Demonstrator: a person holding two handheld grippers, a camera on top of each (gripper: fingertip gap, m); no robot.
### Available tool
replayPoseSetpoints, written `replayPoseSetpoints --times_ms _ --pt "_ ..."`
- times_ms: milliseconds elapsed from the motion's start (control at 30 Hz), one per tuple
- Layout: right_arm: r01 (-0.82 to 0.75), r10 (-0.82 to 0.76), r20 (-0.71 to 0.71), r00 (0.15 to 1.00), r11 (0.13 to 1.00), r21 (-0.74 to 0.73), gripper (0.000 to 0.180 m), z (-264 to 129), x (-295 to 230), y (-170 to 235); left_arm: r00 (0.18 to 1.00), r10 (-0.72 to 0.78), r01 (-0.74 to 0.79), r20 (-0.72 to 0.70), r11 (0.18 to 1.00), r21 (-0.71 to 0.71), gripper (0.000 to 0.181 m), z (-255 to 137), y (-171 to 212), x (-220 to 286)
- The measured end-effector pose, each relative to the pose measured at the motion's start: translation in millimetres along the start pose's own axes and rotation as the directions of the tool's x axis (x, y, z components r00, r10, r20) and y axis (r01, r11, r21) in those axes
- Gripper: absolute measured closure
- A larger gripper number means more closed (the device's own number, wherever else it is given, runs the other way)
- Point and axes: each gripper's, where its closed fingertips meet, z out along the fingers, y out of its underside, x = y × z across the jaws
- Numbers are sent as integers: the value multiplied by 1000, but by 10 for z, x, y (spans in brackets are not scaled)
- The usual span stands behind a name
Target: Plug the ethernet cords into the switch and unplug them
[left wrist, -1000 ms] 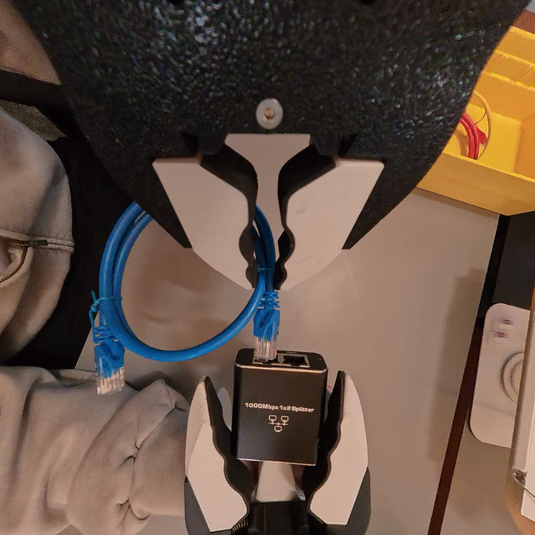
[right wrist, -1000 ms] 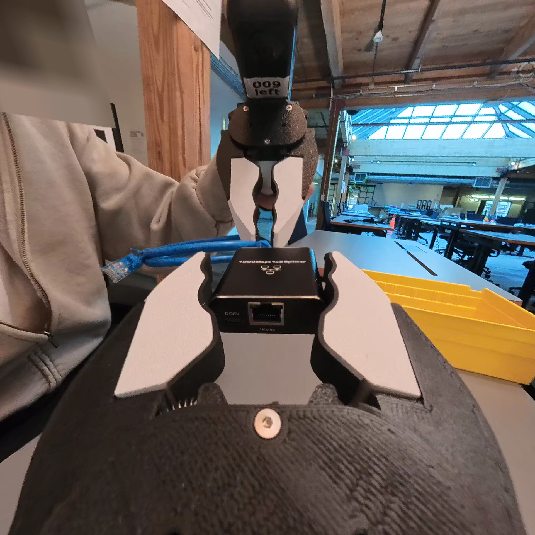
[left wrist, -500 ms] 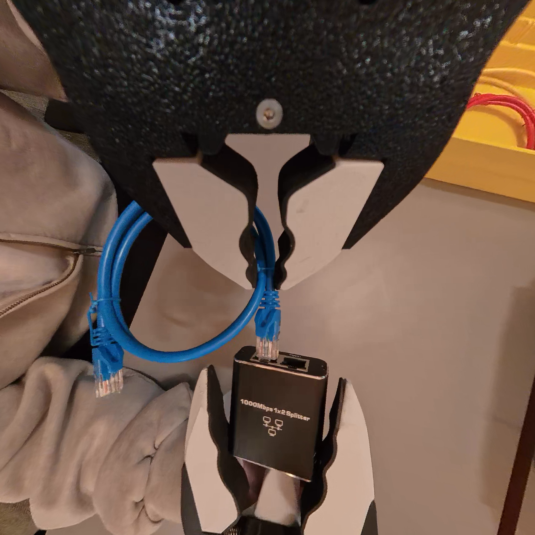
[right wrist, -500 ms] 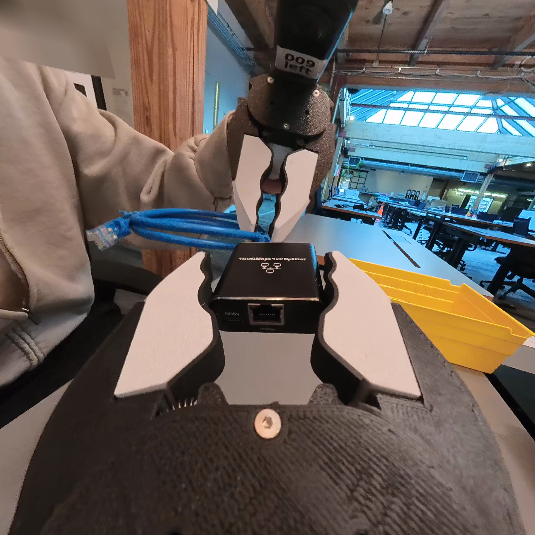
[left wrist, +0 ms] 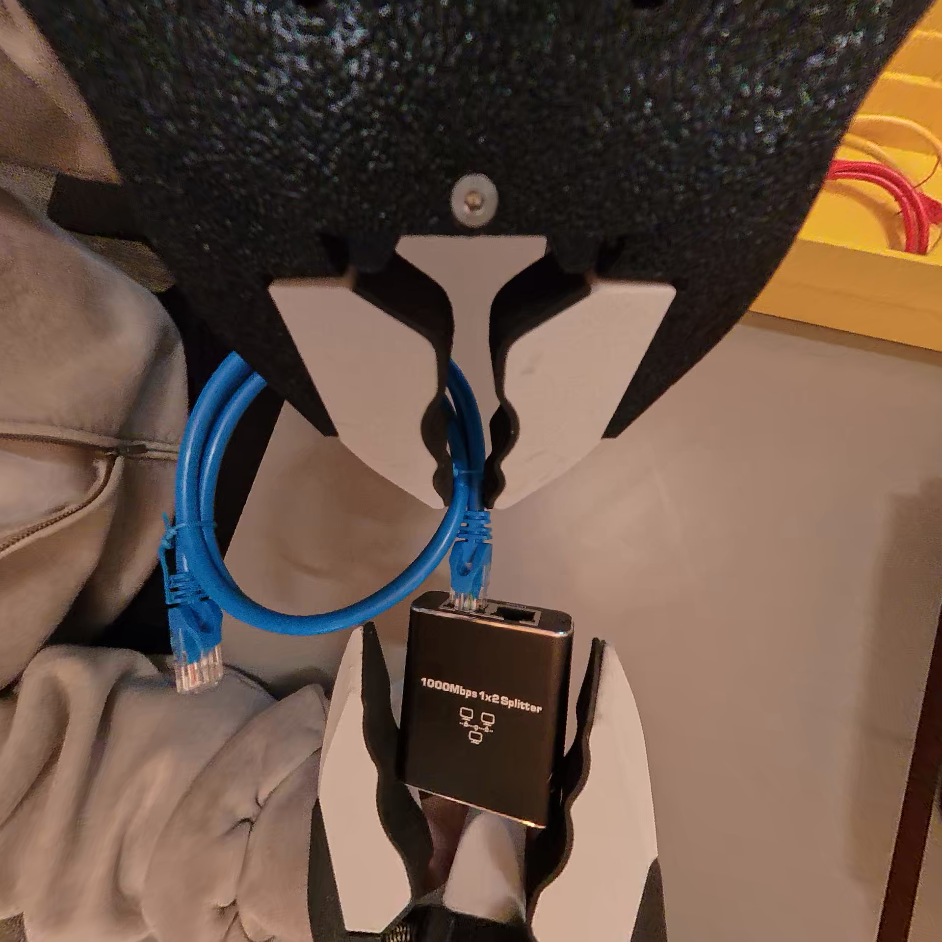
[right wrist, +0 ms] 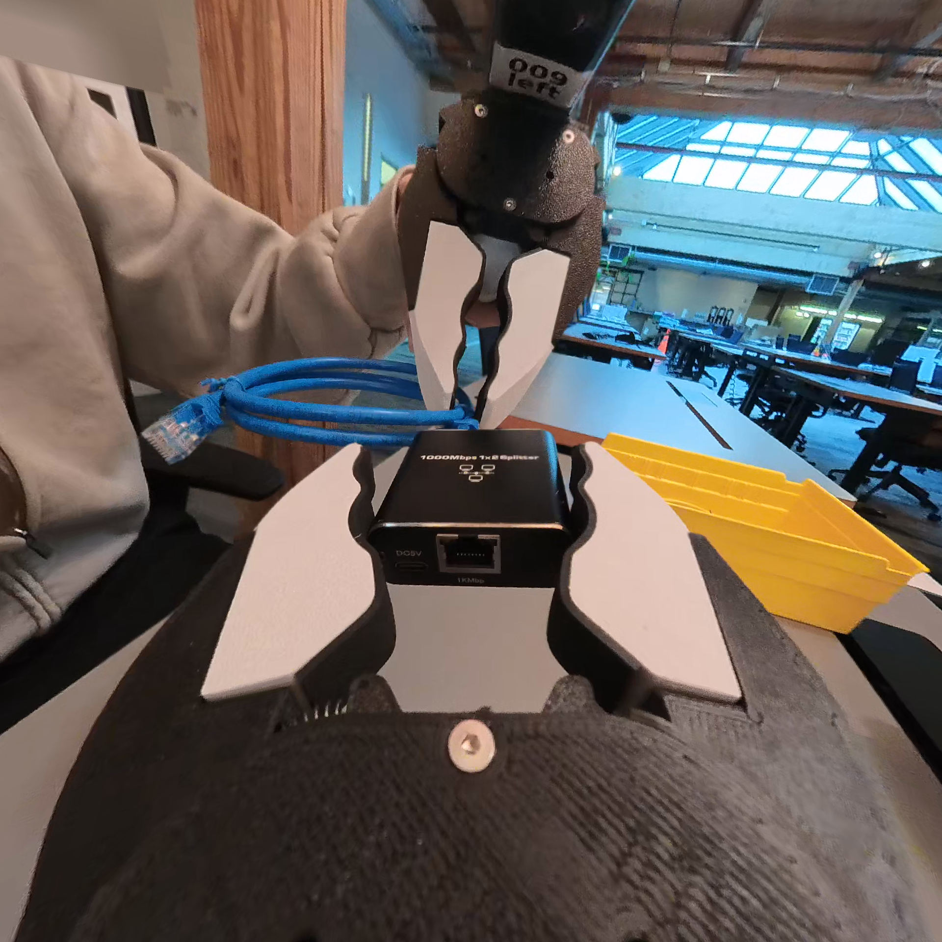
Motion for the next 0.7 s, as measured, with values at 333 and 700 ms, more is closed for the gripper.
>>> replayPoseSetpoints --times_ms 333,700 --pt "-34 34 -21 999 999 -15 104 68 56 101 991 90 -89 95 996 -18 171 -32 33 -84" --pt "-27 25 -36 999 999 -39 104 -9 62 59 988 118 -121 98 993 20 171 161 21 -100"
